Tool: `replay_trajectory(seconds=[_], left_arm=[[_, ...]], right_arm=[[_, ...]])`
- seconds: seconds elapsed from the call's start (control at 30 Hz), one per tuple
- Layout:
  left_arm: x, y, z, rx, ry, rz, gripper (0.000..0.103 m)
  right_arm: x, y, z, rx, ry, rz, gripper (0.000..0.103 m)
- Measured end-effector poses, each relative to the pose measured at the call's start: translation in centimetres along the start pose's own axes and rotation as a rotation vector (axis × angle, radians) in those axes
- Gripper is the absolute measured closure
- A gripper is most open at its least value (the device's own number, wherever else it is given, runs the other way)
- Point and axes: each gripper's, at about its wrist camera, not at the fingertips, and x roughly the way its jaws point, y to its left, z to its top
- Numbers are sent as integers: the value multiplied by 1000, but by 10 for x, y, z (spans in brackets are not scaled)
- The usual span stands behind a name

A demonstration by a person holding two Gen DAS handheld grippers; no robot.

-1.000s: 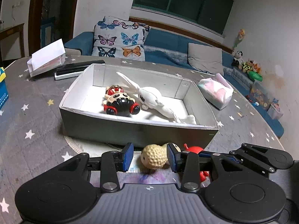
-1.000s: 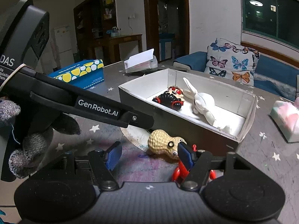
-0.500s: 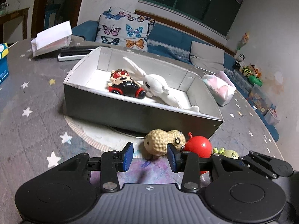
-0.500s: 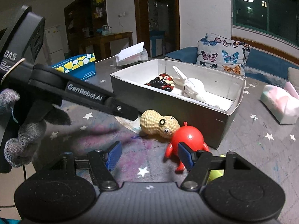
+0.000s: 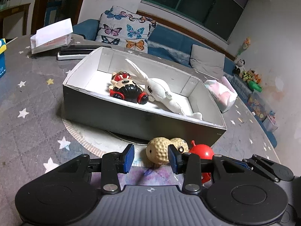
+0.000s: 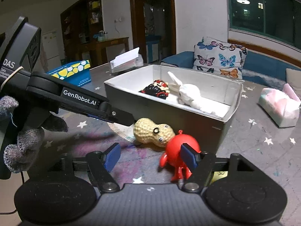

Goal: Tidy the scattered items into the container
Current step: 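Move the left gripper to the tan peanut toy and grasp it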

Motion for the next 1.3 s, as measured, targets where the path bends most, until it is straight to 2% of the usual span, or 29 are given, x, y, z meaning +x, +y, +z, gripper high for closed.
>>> replay_trajectory(seconds=[0.13, 0.4, 0.73, 1.03, 1.3], left_arm=[[3, 1, 7, -14, -6, -7, 62], [9, 2, 16, -26, -9, -30, 62], [24, 8, 18, -45, 20, -78, 62], [24, 17, 9, -55, 46, -88, 61], [6, 22, -3, -62, 45, -82, 61]], right_arm=[[8, 4, 7, -26, -5, 3, 27], [37, 18, 22, -124, 6, -11, 27], [60, 22, 22, -174, 44, -14, 26], [59, 31, 18, -218, 22, 56, 25], [51, 39, 14, -220, 0, 113, 23]])
